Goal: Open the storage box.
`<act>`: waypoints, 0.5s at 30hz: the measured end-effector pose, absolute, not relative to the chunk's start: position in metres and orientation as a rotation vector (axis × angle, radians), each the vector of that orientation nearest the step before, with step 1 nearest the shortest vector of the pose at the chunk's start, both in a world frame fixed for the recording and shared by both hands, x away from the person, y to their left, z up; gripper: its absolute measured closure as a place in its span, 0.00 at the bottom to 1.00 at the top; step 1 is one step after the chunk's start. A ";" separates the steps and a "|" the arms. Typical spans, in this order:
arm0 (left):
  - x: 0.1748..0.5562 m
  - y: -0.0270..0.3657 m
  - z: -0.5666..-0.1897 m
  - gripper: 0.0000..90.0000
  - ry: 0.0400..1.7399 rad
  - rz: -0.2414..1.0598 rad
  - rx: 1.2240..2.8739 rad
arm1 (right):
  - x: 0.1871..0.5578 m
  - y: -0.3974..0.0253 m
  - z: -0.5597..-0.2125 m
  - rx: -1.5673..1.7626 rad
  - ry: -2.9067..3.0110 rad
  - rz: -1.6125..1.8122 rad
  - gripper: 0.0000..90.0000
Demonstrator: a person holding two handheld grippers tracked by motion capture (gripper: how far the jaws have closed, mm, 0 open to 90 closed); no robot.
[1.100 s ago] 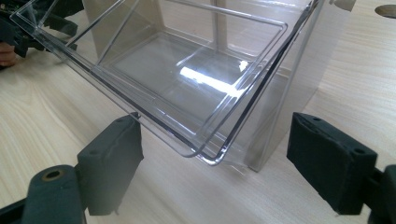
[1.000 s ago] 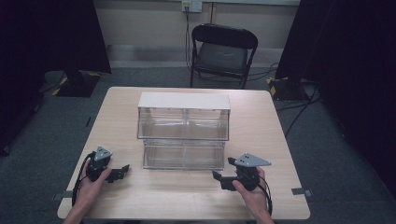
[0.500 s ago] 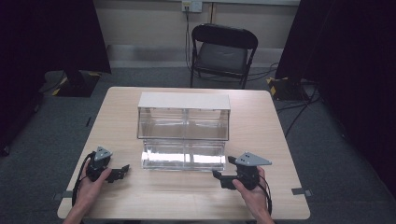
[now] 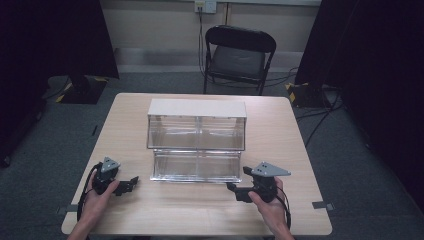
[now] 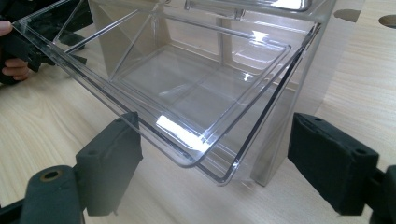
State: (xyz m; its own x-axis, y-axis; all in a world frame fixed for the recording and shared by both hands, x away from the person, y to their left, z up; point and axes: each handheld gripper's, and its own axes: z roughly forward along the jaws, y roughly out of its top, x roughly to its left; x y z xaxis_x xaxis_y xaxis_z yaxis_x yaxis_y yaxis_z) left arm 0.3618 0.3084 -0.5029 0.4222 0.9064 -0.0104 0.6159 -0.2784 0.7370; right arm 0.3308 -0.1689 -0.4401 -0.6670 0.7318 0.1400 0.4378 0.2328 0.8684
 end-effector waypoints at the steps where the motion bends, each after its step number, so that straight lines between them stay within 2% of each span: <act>1: 0.362 0.308 -0.503 0.11 1.284 0.552 2.004 | 0.331 -0.169 -0.440 1.090 2.214 1.406 0.19; 15: 0.362 0.308 -0.503 0.11 1.284 0.552 2.004 | 0.332 -0.169 -0.436 1.087 2.199 1.436 0.16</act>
